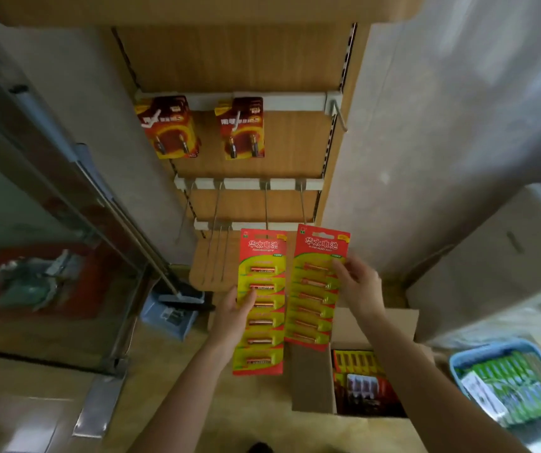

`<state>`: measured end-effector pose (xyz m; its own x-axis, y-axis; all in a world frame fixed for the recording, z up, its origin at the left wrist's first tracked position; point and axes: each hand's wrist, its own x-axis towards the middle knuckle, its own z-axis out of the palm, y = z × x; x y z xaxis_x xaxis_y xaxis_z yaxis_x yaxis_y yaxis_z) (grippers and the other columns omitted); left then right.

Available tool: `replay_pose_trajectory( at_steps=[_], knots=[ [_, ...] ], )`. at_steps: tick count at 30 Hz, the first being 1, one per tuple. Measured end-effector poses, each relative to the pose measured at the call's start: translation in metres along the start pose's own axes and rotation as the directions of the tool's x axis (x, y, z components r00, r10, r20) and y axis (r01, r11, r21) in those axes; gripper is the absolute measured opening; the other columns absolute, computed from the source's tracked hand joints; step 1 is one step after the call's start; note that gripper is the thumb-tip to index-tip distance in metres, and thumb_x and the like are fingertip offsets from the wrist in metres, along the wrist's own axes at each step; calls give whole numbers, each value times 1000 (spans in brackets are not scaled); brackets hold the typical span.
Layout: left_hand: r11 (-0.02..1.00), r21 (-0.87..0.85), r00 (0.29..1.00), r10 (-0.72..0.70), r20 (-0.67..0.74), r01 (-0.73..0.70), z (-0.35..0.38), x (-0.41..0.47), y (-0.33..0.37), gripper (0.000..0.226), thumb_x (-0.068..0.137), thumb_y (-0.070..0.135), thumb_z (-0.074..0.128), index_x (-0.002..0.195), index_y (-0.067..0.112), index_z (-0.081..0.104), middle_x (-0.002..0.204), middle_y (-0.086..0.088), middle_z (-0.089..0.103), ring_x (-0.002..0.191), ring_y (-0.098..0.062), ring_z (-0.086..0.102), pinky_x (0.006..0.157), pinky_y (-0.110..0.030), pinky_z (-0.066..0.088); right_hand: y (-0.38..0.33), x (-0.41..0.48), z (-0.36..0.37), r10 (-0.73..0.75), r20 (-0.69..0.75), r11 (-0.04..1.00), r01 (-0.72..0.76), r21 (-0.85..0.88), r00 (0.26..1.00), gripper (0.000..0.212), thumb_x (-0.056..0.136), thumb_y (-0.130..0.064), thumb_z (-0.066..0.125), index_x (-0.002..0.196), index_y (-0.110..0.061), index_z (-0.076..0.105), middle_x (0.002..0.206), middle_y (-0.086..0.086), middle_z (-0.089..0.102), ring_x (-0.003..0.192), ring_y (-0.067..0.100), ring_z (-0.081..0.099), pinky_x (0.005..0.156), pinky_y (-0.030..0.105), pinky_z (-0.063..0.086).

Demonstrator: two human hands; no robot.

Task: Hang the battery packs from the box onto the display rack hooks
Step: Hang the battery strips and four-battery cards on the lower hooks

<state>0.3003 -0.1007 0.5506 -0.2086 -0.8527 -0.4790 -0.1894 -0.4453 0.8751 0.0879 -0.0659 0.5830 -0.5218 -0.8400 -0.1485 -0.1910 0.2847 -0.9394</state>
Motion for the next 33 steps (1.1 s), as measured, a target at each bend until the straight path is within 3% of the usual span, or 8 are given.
replay_pose_trajectory(
  at_steps=[7, 12, 20, 24, 27, 31, 33],
  knots=[
    [1000, -3, 999, 3, -50, -3, -6, 56, -35, 26, 90, 33, 55, 111, 18, 61, 106, -8, 70, 93, -24, 68, 87, -48, 53, 47, 33, 43, 143, -19, 989, -143, 26, 990, 12, 93, -25, 52, 93, -16, 61, 90, 1, 68, 81, 17, 66, 67, 26, 51],
    [998, -51, 1000, 21, -3, -21, 0, 84, -60, 16, 92, 26, 53, 105, 26, 61, 91, 11, 71, 80, -5, 70, 68, -25, 53, 76, 56, 56, 116, -14, 993, -116, -12, 993, 12, 93, -28, 51, 88, -20, 59, 90, 0, 68, 85, 19, 66, 77, 37, 54],
    [996, -34, 996, 85, 16, -84, 12, 104, -76, 15, 93, 24, 51, 106, 24, 59, 92, 9, 71, 80, -3, 70, 66, -21, 55, 100, 68, 52, 60, 25, 998, -60, 16, 998, 14, 94, -24, 49, 82, -21, 55, 87, 0, 66, 86, 19, 65, 78, 36, 53],
    [993, -17, 993, 117, -17, -117, 16, 113, -87, 12, 93, 22, 50, 101, 27, 59, 91, 9, 71, 81, -4, 70, 66, -19, 56, 108, 74, 54, 32, 30, 999, -33, 38, 999, 17, 94, -25, 50, 86, -12, 56, 88, 7, 66, 85, 25, 65, 78, 40, 53],
    [990, 5, 990, 140, -28, -140, 18, 121, -91, 13, 93, 22, 50, 102, 25, 59, 89, 10, 72, 82, -4, 70, 68, -20, 56, 111, 80, 59, 50, 28, 996, -52, 76, 998, 15, 94, -23, 50, 80, -18, 56, 85, 1, 66, 85, 22, 64, 79, 40, 52],
    [988, 33, 987, 150, -62, -148, 21, 137, -85, 20, 93, 28, 50, 110, 18, 56, 98, 6, 69, 86, -9, 69, 69, -24, 53, 112, 97, 66, 78, 16, 993, -79, 83, 997, 12, 94, -25, 50, 86, -20, 58, 95, 3, 68, 94, 23, 66, 83, 40, 55],
    [987, 59, 983, 152, -100, -147, 24, 146, -78, 21, 94, 29, 48, 110, 15, 50, 99, 6, 66, 84, -5, 67, 63, -17, 51, 112, 109, 68, 79, 5, 995, -79, 58, 997, 15, 94, -26, 51, 92, -14, 60, 97, 6, 69, 94, 24, 66, 84, 41, 54]
  ],
)
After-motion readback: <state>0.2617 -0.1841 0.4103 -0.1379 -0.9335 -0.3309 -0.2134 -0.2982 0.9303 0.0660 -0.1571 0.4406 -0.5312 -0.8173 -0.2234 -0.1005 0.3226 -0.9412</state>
